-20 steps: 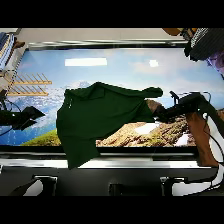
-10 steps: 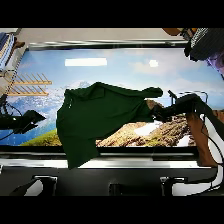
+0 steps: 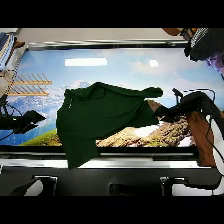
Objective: Fold the clothes and pants, and hang the long-sleeved shirts on hangers.
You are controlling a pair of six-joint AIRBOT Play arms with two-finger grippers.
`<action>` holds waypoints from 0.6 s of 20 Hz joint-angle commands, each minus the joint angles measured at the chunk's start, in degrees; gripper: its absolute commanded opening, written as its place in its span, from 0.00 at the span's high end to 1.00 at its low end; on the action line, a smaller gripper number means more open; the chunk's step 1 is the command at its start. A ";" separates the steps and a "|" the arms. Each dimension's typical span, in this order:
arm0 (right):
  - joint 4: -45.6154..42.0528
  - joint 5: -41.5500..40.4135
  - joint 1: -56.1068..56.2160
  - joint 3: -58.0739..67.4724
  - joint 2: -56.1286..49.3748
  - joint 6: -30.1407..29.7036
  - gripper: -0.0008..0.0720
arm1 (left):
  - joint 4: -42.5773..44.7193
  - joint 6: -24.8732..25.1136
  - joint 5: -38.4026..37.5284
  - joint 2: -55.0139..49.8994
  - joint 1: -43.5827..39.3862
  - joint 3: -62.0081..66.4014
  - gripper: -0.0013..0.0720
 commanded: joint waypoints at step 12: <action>-0.66 -0.44 0.02 0.02 -5.97 -0.48 0.18 | 0.00 0.02 0.35 0.04 0.04 -0.04 0.06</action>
